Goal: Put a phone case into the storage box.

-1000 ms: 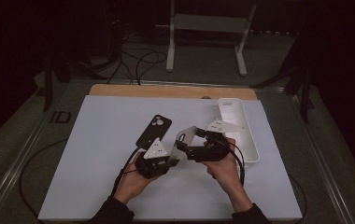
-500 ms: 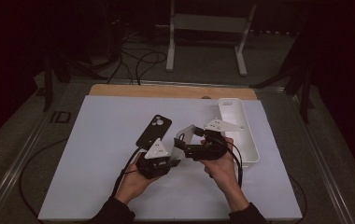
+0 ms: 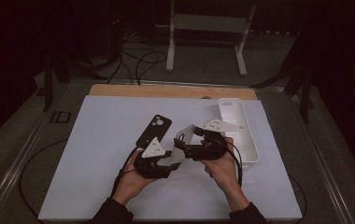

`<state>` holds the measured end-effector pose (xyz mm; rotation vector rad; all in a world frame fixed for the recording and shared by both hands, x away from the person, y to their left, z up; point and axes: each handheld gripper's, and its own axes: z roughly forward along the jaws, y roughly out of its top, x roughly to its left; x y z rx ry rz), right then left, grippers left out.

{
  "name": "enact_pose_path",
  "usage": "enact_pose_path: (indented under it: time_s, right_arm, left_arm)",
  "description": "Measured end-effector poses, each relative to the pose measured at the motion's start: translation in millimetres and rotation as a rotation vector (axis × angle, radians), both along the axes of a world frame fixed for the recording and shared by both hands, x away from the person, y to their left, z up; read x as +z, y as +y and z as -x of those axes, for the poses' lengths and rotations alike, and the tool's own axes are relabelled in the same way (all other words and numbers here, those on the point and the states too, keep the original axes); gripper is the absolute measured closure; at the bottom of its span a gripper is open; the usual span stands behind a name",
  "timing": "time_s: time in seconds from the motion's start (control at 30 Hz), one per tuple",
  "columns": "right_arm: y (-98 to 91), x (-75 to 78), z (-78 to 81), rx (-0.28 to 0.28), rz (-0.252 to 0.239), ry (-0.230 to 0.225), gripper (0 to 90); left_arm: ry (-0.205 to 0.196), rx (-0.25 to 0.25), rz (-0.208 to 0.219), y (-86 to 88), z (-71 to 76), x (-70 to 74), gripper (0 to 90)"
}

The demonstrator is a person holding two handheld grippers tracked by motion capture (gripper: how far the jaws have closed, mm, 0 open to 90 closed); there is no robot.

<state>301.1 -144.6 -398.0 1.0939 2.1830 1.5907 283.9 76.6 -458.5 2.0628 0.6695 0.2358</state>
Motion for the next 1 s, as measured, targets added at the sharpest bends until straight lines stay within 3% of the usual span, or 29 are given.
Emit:
enact_pose_path:
  time_s: [0.2,0.4,0.57,0.77,0.83,0.87,1.0]
  right_arm:
    - [-2.8,-0.1,-1.3,-0.02,0.007,-0.007,17.1]
    - [-5.4,0.3,-2.7,-0.031,0.019,-0.013,17.1]
    - [-9.5,1.0,-5.2,-0.044,0.028,-0.017,17.0]
    - [-14.4,2.9,-8.4,-0.059,0.038,-0.023,17.1]
    - [-15.2,3.3,-8.9,-0.062,0.039,-0.023,17.1]
    - [-15.2,3.3,-8.9,-0.062,0.039,-0.023,17.1]
    - [-18.6,4.1,-14.2,-0.075,0.037,-0.019,17.1]
  left_arm:
    - [-0.033,0.094,0.002,11.4,-0.1,2.8,26.4]
    - [-0.052,0.147,-0.005,23.2,1.2,-0.6,15.0]
    - [-0.062,0.163,0.008,40.6,4.7,-5.7,4.5]
    - [-0.101,0.229,0.012,70.2,11.1,-13.9,0.6]
    - [-0.101,0.229,0.012,70.2,11.1,-13.9,0.4]
    - [-0.104,0.268,0.024,84.1,13.8,-18.8,0.4]
    - [-0.109,0.305,0.015,99.5,18.4,-22.8,0.2]
